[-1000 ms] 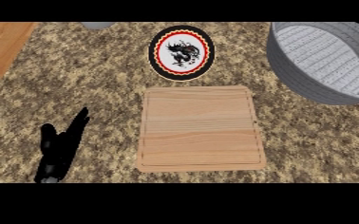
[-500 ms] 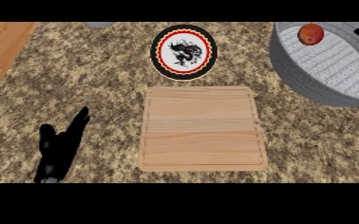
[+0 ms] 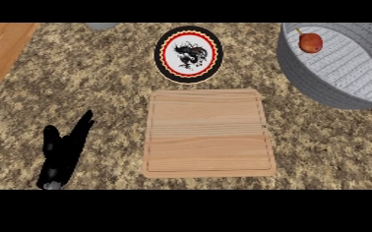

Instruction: Pick the pear from the cutting board and place it in the basket

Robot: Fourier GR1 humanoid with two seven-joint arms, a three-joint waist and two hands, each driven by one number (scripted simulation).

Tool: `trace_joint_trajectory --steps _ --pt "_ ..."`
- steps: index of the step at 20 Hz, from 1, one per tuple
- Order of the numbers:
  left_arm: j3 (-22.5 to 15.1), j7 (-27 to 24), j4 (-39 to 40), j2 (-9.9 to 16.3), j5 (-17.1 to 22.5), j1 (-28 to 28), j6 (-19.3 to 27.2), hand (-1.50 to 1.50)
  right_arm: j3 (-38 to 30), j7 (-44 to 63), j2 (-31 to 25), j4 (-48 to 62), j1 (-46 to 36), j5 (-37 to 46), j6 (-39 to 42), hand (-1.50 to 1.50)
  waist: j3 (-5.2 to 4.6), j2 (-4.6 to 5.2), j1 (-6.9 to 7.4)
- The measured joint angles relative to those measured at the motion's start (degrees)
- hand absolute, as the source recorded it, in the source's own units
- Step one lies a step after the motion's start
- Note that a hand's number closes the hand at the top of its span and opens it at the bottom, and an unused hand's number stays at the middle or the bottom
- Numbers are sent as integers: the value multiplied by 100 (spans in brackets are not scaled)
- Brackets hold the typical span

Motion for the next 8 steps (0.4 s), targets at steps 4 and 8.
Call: trace_joint_trajectory --steps 4,8 --pt "44 -44 0 -5 23 22 -39 0 -338 -93 -274 275 21 -275 -40 -150 0 3 -3" --pt "69 -121 -37 -5 -22 117 -28 0 -558 -145 -674 415 223 -451 41 -150 -1 -12 -41"
